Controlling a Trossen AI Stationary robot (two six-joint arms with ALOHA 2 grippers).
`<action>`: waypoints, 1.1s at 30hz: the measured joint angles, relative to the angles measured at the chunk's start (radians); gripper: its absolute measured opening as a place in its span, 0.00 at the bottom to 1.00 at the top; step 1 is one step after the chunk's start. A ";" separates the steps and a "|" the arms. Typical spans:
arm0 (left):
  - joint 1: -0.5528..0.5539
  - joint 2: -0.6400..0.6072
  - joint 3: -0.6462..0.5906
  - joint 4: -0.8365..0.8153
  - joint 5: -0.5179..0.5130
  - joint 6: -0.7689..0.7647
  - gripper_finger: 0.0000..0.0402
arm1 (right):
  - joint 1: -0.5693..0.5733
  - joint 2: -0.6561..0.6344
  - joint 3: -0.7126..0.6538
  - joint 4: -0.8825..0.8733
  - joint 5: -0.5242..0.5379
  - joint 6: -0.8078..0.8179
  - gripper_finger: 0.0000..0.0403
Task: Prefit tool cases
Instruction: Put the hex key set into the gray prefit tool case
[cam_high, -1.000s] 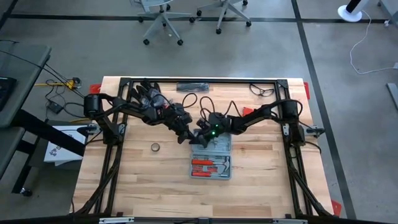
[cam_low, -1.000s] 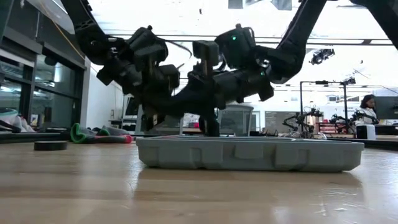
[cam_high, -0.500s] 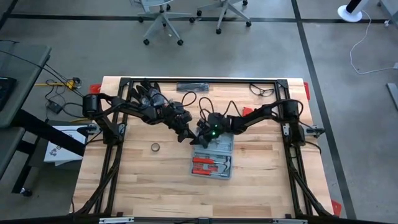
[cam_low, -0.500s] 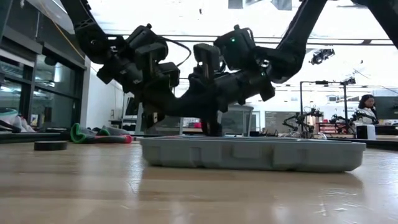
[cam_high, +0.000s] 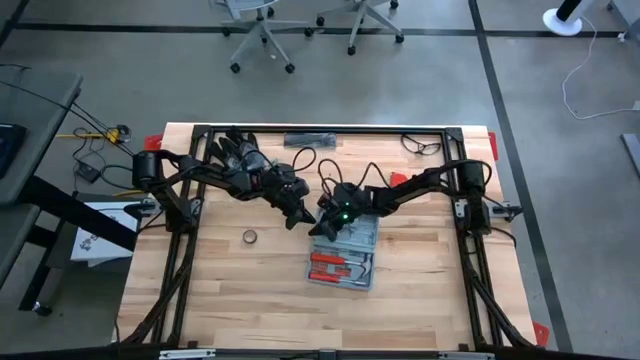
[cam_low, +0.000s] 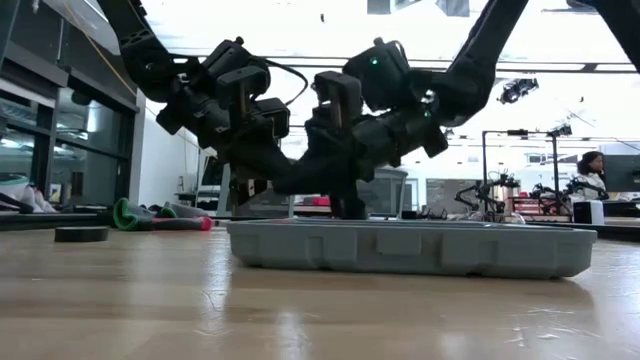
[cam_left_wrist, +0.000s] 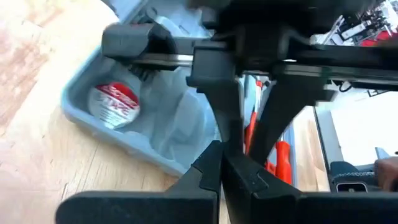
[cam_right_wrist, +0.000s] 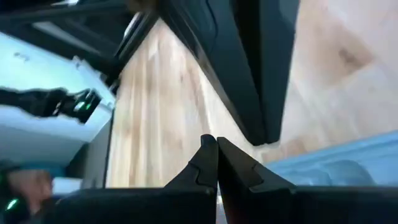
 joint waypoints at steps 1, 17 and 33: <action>0.001 0.000 0.000 0.003 0.000 0.005 0.00 | -0.006 0.005 0.001 0.005 -0.022 0.008 0.00; 0.004 0.000 0.000 0.000 -0.002 -0.002 0.00 | -0.001 -0.018 0.001 -0.072 -0.035 -0.020 0.00; 0.013 0.032 0.098 -0.033 -0.061 0.058 0.00 | -0.039 -0.324 -0.003 -0.680 0.181 -0.252 0.00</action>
